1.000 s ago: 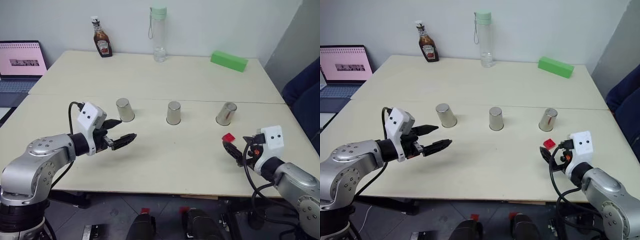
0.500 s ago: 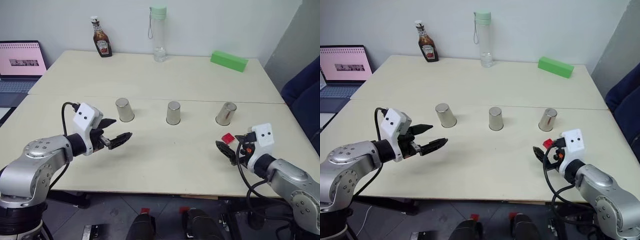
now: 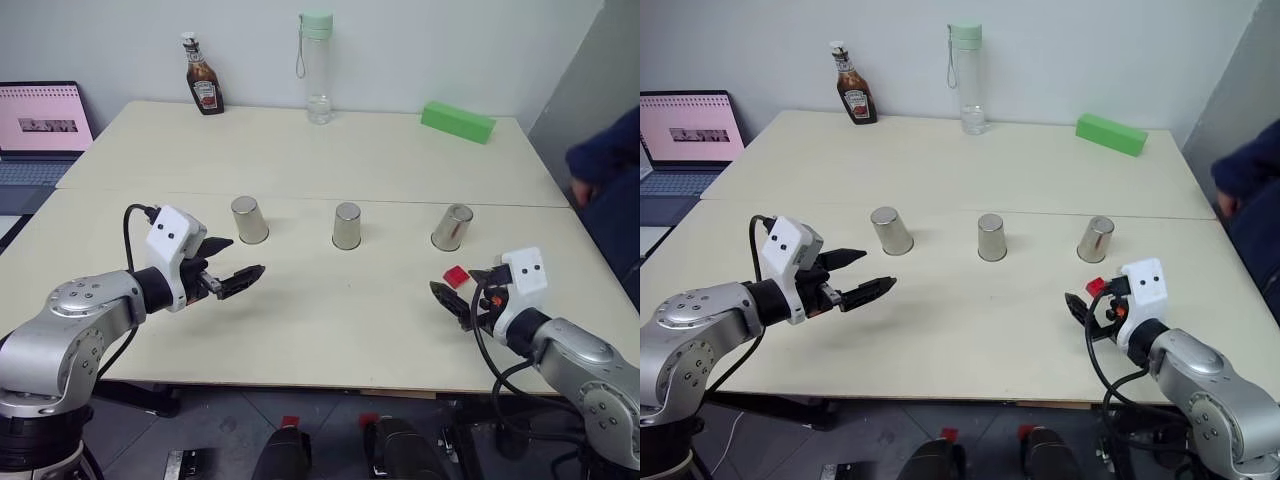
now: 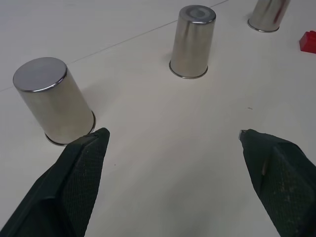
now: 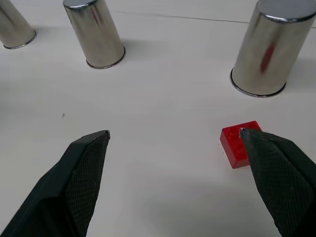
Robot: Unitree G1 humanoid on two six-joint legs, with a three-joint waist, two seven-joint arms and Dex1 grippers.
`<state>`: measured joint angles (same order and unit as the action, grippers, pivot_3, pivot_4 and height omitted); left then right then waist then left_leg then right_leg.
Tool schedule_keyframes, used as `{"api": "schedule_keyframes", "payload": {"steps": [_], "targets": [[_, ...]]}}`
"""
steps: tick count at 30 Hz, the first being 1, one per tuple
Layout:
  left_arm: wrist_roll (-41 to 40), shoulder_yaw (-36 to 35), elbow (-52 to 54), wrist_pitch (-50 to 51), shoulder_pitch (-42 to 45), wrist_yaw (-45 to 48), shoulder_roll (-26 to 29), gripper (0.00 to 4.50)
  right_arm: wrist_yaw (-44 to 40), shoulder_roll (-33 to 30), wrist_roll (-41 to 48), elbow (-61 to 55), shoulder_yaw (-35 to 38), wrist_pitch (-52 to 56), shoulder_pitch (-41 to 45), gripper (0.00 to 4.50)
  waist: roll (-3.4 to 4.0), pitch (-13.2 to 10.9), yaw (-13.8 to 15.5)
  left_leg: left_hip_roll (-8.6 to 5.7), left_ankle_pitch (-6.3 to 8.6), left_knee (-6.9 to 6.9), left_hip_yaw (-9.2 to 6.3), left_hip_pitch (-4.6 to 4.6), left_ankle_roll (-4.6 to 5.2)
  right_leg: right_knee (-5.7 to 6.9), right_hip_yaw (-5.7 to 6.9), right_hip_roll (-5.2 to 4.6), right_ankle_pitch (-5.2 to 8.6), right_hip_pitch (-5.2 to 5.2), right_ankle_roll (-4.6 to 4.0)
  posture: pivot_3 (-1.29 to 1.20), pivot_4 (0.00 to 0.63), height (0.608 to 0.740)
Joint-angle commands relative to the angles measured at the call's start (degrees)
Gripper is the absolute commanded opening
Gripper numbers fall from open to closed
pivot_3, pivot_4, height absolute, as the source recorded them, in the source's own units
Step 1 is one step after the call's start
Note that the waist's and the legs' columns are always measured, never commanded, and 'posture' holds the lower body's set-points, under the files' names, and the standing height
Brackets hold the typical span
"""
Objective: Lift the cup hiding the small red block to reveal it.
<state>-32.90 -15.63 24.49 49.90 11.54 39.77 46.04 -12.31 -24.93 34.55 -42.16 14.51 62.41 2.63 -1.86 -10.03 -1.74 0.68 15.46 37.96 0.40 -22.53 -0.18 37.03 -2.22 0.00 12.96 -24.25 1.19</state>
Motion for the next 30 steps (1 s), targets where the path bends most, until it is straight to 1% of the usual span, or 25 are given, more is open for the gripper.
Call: {"api": "schedule_keyframes", "payload": {"steps": [1,30], "targets": [[-0.5,-0.9,0.3,-1.2,0.9,0.8,1.0,4.50,0.2,-0.2,-0.4,-0.8,0.9,-1.8,-0.5,4.47,0.00,0.0,0.0,0.00,0.00,0.00,0.00,0.00,0.00,0.00,0.00,0.00,0.00,0.00,0.00,0.00,0.150,0.740],[-0.1,0.2,-1.2,-2.1,1.5,2.4,0.7,4.50,0.4,-0.6,-0.6,-0.1,0.9,-3.0,-0.3,4.47,0.00,0.0,0.0,0.00,0.00,0.01,0.01,0.01,0.00,0.02,-0.01,0.00,0.00,0.00,0.01,0.00,0.150,0.740]]}}
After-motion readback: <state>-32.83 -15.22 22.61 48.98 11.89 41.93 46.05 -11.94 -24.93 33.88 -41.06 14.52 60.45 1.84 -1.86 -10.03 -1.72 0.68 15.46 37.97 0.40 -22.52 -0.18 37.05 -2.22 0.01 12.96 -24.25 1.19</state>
